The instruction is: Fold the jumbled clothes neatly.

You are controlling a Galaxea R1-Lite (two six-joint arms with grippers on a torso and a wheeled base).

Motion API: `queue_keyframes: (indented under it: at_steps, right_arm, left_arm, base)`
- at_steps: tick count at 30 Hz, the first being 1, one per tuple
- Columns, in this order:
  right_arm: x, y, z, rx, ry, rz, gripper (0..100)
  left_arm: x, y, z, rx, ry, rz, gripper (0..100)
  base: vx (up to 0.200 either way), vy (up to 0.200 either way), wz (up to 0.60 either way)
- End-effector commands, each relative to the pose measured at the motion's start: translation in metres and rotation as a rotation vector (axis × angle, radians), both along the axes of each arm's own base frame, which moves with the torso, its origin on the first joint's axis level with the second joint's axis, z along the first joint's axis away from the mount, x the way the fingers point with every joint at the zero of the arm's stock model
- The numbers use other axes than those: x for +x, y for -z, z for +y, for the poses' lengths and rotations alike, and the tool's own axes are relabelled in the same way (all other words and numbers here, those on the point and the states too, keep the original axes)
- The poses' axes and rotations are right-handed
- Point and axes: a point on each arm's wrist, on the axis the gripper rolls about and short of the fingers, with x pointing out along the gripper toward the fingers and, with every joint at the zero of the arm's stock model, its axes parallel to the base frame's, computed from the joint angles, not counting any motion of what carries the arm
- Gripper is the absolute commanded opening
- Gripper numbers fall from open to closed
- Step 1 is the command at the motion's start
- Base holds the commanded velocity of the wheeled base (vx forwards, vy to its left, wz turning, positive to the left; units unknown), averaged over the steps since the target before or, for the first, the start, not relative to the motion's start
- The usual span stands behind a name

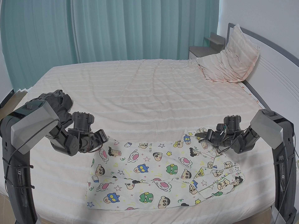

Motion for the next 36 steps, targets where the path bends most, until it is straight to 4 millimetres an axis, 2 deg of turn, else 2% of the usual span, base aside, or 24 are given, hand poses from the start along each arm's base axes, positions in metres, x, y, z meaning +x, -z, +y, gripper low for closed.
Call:
queue_keyframes:
  at_steps: [1, 9, 18, 28, 29, 36]
  right_arm:
    - [0.002, -0.003, -0.012, 0.007, 0.023, -0.019, 0]
    - [0.005, -0.021, -0.037, 0.06, 0.079, -0.092, 0]
    - [0.002, -0.032, -0.039, 0.088, 0.079, -0.151, 0]
    - [-0.005, -0.022, -0.039, 0.089, 0.067, -0.083, 0]
    - [-0.005, -0.022, -0.039, 0.085, 0.065, -0.078, 100]
    - [-0.005, -0.022, -0.037, 0.084, 0.062, -0.075, 100]
  left_arm:
    - [0.0, 0.0, -0.001, -0.001, 0.003, 0.003, 0]
    - [0.001, -0.006, -0.001, -0.006, 0.003, -0.018, 0]
    - [0.006, -0.023, -0.001, -0.041, -0.033, -0.066, 0]
    - [0.004, -0.026, -0.001, -0.041, -0.033, -0.067, 0]
    - [0.004, -0.026, -0.001, -0.041, -0.033, -0.066, 0]
    - [0.003, -0.024, -0.001, -0.039, -0.033, -0.06, 0]
  base:
    - [0.0, 0.0, 0.0]
    - [0.0, 0.0, 0.0]
    - [0.0, 0.0, 0.0]
    - [0.0, 0.0, 0.0]
    - [0.0, 0.0, 0.0]
    - [0.0, 0.0, 0.0]
